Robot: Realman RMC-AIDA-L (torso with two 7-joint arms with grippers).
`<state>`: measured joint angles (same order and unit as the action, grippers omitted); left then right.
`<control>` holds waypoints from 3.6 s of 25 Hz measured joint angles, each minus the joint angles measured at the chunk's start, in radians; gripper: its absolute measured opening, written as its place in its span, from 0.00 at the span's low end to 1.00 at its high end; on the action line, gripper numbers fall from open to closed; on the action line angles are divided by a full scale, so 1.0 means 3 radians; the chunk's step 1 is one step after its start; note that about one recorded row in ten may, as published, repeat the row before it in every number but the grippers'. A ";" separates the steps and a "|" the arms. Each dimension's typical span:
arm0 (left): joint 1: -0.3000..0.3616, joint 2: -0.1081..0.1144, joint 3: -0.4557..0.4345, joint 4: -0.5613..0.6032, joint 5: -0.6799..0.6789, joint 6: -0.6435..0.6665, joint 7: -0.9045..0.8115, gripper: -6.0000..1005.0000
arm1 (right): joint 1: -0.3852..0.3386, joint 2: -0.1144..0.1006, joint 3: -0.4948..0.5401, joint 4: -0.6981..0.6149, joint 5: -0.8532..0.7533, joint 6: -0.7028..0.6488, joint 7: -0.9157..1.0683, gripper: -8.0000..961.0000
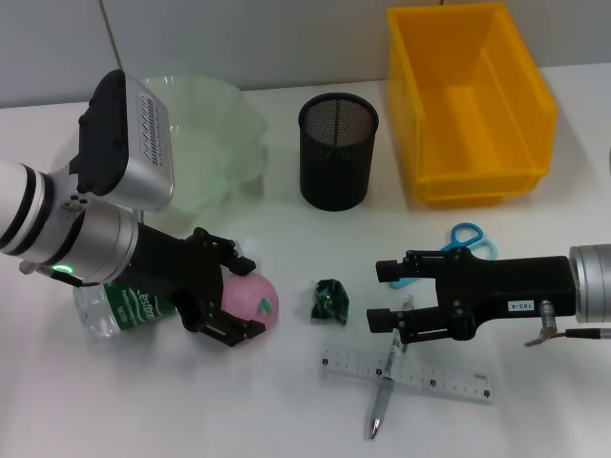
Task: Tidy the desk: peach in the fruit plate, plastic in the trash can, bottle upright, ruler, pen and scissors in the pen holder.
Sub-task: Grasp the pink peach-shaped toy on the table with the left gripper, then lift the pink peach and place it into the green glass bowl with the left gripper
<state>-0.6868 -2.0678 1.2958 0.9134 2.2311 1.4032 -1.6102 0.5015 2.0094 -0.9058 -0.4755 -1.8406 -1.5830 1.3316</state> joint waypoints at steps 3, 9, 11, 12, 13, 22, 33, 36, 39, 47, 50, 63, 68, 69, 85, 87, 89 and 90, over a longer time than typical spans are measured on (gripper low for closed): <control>0.0006 0.0000 0.0009 -0.0002 0.0009 -0.0026 -0.0001 0.73 | 0.0000 0.0000 -0.0002 0.0000 0.0000 0.0000 0.0000 0.83; 0.0024 0.0000 0.0060 -0.0002 0.0011 -0.0054 0.0013 0.72 | 0.0000 0.0000 -0.0009 0.0000 0.0000 0.0000 0.0003 0.83; 0.0042 0.0000 0.0117 -0.0005 0.0017 -0.0099 0.0019 0.72 | 0.0000 0.0000 -0.0012 0.0000 0.0000 0.0000 0.0005 0.83; 0.0048 0.0000 0.0129 -0.0006 0.0020 -0.0110 0.0019 0.72 | 0.0000 0.0000 -0.0013 0.0000 0.0000 0.0000 0.0006 0.83; 0.0052 0.0000 0.0135 -0.0007 0.0020 -0.0116 0.0019 0.71 | 0.0000 0.0000 -0.0013 0.0000 0.0000 0.0000 0.0007 0.83; 0.0083 0.0004 0.0099 0.0031 -0.0006 -0.0098 0.0000 0.45 | 0.0000 0.0000 -0.0013 -0.0003 0.0000 0.0000 0.0010 0.83; 0.0096 0.0016 -0.0255 0.0093 -0.0186 0.0211 0.0029 0.26 | 0.0012 0.0000 -0.0013 0.0000 0.0000 0.0006 0.0015 0.82; 0.0100 0.0009 -0.0332 0.0110 -0.0205 0.0270 0.0031 0.23 | 0.0024 0.0000 -0.0013 0.0000 0.0000 0.0026 0.0015 0.82; 0.0119 0.0009 -0.0376 0.0113 -0.0284 0.0296 0.0034 0.22 | 0.0035 0.0000 -0.0013 0.0000 -0.0001 0.0034 0.0015 0.82; 0.0142 0.0015 -0.0430 0.0116 -0.0362 0.0302 0.0044 0.17 | 0.0048 0.0000 -0.0013 0.0000 -0.0010 0.0074 0.0015 0.82; 0.0142 0.0015 -0.0454 0.0116 -0.0362 0.0302 0.0044 0.14 | 0.0054 0.0000 -0.0013 0.0000 -0.0027 0.0079 0.0023 0.82; 0.0166 0.0002 -0.0714 0.0111 -0.0577 0.0279 0.0038 0.06 | 0.0055 0.0024 -0.0018 0.0000 -0.0036 0.0082 0.0045 0.82; 0.0202 0.0000 -0.0821 0.0082 -0.0775 0.0205 0.0031 0.06 | 0.0032 0.0038 -0.0018 0.0000 -0.0040 0.0082 0.0025 0.82; 0.0202 0.0000 -0.0821 0.0082 -0.0775 0.0205 0.0031 0.06 | 0.0031 0.0038 -0.0018 0.0000 -0.0042 0.0081 0.0025 0.82; 0.0333 -0.0009 -0.0815 -0.0269 -0.1626 -0.1145 0.0029 0.06 | 0.0050 0.0053 -0.0057 -0.0002 -0.0052 0.0082 0.0012 0.81; 0.0315 -0.0008 -0.0815 -0.0314 -0.1628 -0.1333 0.0015 0.06 | 0.0049 0.0056 -0.0058 -0.0007 -0.0052 0.0084 0.0011 0.81; 0.0315 -0.0008 -0.0815 -0.0314 -0.1628 -0.1333 0.0015 0.06 | 0.0049 0.0057 -0.0058 -0.0010 -0.0052 0.0086 0.0011 0.81; 0.0299 -0.0010 -0.0815 -0.0363 -0.1630 -0.1524 0.0004 0.06 | 0.0051 0.0057 -0.0058 -0.0008 -0.0052 0.0089 0.0010 0.81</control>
<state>-0.5970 -2.0707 1.0513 0.8044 1.7422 0.9460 -1.6090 0.5167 2.0266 -0.9233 -0.4780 -1.8562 -1.5563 1.3347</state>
